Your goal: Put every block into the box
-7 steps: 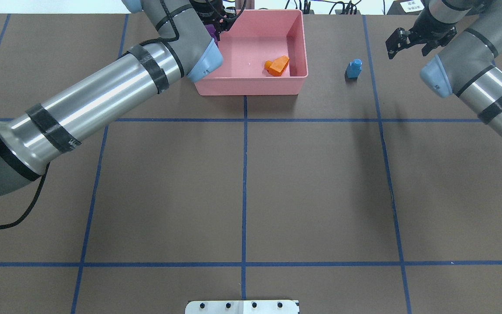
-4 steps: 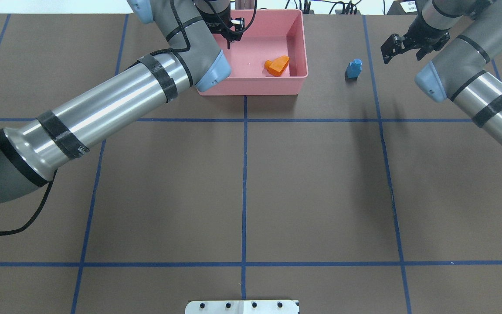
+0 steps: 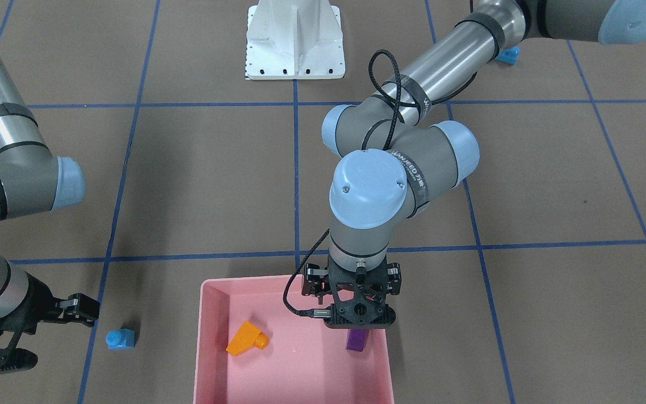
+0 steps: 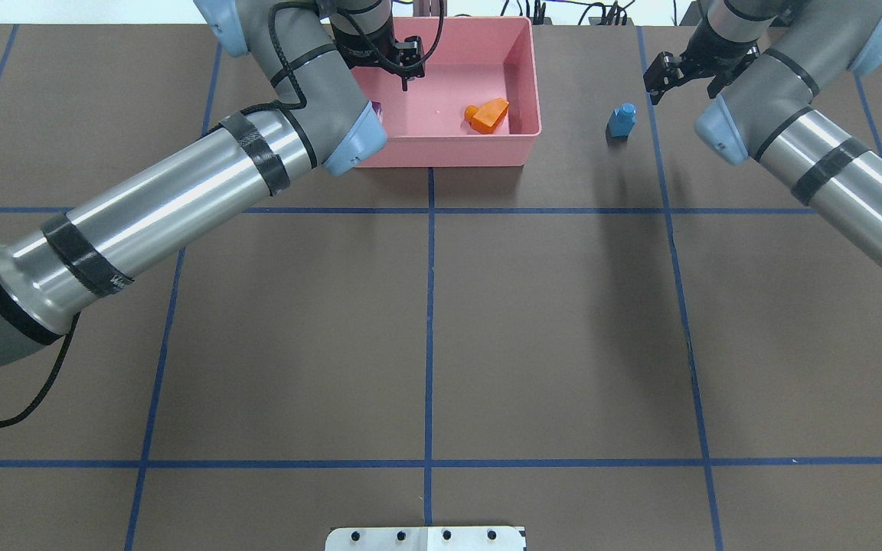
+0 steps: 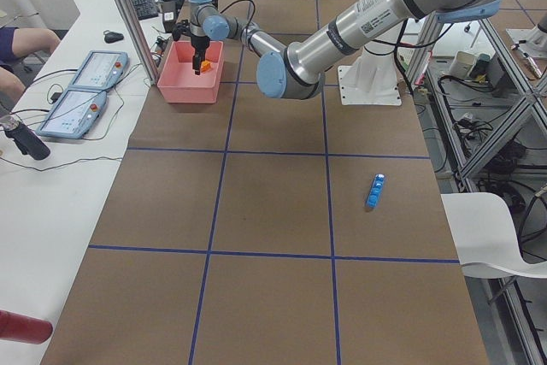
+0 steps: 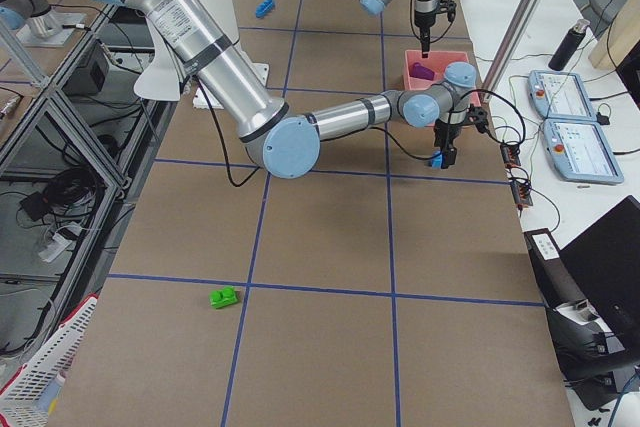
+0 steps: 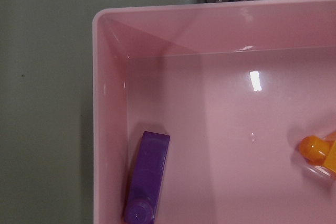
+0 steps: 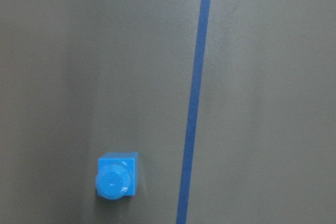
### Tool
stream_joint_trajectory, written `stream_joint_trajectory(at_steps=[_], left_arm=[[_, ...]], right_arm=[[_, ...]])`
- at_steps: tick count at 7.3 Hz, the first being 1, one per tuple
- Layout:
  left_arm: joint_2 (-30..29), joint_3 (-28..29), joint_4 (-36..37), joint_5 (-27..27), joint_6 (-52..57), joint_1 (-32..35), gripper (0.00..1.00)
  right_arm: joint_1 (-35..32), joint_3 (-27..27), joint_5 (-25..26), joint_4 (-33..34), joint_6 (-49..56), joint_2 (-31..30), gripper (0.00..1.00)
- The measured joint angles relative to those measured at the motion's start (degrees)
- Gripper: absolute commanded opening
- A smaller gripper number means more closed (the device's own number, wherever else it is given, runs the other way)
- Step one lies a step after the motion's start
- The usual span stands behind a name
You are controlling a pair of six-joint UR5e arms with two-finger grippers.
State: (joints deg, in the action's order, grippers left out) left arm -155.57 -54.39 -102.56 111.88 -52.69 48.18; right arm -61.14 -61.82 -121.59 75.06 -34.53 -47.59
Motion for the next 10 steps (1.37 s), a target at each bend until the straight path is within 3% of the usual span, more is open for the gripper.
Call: stream_joint_trajectory(at_steps=[1,3,4,6,7,10], left_arm=[[0.19,-0.25,-0.01,0.0,0.03,-0.01,1.0],[0.35,-0.35,-0.01,0.0,0.05,-0.05,1.0],[0.47,-0.36,-0.01,0.0,0.03,-0.16,1.0],[0.52,-0.37,-0.23,0.0,-0.03,-0.45,1.0],[0.64,-0.37,-0.54,0.0,-0.04,-0.54,1.0],[0.96,-0.54,-0.83,0.0,-0.01,-0.63,1.0]], right_arm=[[1.13,2.85,1.07,-3.3,-2.36,1.48,0.99],[3.96,11.78,4.71,-16.16,-9.14,3.85,0.98],[4.7,13.85,5.49,-18.7,-10.49,4.67,0.84],[5.59,14.89,6.09,-19.88,-11.1,5.09,0.24],[5.84,15.0,6.21,-19.92,-11.15,5.1,0.0],[5.58,14.76,6.24,-19.95,-11.22,5.07,0.0]])
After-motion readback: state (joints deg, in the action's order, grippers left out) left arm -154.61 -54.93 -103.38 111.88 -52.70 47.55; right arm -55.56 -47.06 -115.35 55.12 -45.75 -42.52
